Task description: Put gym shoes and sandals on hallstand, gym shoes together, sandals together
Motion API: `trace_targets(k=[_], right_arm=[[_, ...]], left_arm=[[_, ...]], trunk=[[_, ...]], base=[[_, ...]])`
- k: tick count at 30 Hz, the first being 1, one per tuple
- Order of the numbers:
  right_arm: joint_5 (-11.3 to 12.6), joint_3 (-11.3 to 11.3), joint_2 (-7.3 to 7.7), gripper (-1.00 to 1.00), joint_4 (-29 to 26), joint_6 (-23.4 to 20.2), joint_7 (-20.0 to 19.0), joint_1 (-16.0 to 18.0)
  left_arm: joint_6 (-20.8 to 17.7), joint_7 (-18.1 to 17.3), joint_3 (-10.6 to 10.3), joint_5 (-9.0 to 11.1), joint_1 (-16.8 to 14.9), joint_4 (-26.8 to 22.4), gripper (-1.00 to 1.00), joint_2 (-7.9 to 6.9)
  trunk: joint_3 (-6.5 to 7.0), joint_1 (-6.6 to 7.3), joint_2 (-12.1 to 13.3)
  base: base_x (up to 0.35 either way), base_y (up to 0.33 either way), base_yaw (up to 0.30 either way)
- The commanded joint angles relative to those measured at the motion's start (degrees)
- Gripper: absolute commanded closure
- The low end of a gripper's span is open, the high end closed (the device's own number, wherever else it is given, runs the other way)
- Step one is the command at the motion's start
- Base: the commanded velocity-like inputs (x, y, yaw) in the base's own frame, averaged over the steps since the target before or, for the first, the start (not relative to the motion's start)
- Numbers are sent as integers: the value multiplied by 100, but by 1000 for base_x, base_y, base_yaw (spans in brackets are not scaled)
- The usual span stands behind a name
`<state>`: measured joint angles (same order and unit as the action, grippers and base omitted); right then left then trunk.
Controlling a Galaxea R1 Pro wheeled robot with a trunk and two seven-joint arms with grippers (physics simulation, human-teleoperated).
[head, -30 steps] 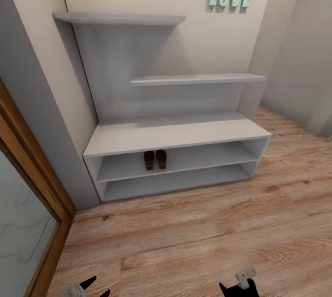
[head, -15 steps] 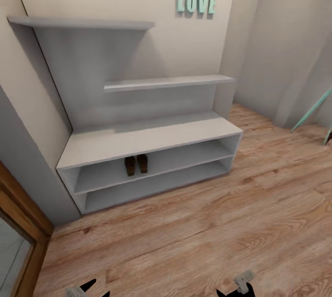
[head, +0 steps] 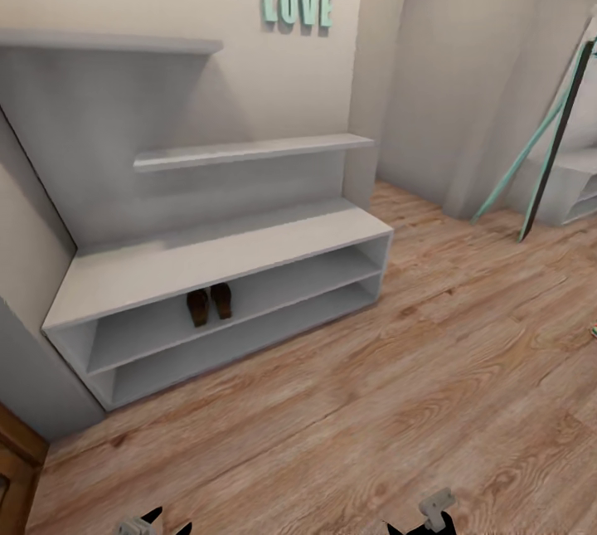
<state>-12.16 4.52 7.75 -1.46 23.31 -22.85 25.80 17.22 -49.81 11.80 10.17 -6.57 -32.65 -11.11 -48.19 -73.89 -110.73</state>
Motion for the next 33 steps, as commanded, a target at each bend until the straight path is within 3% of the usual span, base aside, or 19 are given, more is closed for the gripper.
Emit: trace_targets(k=[1, 33], right_arm=[[-50, 49, 0, -100, 5, 16, -18, 5], [-50, 49, -1, -100, -4, 16, -1, 4]], left_arm=[[9, -24, 8, 20, -2, 8, -100, 1], [10, 3, 12, 20, -2, 31, -100, 30]], trunk=[[-5, 1, -2], [-5, 1, -2]], base=[[0, 0, -293], [0, 0, -295]])
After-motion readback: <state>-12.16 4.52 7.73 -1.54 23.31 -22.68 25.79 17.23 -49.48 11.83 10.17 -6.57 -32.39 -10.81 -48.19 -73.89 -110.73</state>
